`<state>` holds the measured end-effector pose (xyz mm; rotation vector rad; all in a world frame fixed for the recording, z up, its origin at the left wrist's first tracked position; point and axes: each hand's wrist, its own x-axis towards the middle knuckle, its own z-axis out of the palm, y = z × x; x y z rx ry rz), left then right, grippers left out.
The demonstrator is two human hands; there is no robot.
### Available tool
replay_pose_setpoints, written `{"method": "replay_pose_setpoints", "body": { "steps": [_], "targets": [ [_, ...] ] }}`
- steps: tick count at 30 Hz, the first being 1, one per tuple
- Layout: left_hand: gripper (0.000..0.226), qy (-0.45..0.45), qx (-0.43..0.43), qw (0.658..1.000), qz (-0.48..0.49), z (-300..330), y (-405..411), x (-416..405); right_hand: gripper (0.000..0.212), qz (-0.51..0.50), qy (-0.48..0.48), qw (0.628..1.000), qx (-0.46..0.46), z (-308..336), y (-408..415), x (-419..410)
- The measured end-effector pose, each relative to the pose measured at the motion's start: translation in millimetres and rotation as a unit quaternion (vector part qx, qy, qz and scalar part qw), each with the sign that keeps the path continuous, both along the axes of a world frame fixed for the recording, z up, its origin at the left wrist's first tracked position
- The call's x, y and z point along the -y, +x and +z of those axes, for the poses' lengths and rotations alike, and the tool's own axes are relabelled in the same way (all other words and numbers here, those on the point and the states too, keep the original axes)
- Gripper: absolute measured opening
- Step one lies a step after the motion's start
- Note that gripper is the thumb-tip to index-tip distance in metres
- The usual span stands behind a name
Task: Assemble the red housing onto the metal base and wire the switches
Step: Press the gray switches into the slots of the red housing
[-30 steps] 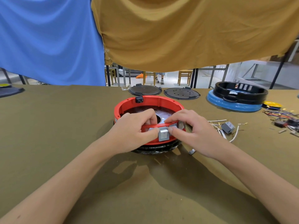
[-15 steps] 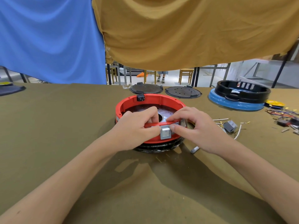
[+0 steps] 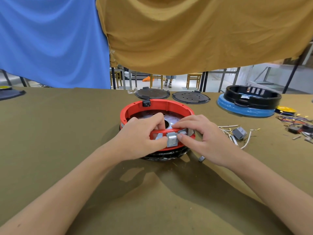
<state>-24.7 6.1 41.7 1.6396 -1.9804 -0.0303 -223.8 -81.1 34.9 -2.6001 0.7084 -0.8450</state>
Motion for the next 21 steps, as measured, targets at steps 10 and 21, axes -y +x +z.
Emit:
{"method": "replay_pose_setpoints", "body": {
  "steps": [10,21],
  "targets": [
    [0.017,0.004,-0.012,1.000,-0.011,-0.1,3.9,0.2,0.027,0.003,0.011,1.000,-0.010,2.1,0.3,2.0],
    [0.016,0.012,-0.029,1.000,-0.003,-0.3,2.4,2.3,0.023,-0.011,0.010,1.000,0.007,1.6,4.6,2.4]
  ]
}}
